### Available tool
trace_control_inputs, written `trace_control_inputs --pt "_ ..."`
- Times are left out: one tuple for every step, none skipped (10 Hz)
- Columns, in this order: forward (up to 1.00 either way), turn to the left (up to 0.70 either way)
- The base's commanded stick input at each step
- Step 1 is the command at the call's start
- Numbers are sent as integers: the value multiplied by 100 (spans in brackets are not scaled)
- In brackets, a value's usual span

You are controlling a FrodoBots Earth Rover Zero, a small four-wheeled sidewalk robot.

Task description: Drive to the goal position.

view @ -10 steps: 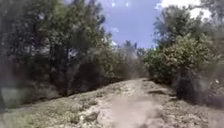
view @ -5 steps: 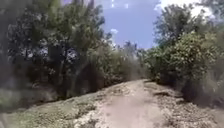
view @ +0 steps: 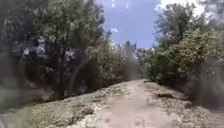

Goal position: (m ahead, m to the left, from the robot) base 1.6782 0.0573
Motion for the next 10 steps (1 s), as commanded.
trace_control_inputs --pt "45 0" --pt "45 0" --pt "45 0" --pt "45 0" --pt "45 0" --pt "45 0" --pt "45 0" --pt "45 0" --pt "45 0" --pt "45 0"
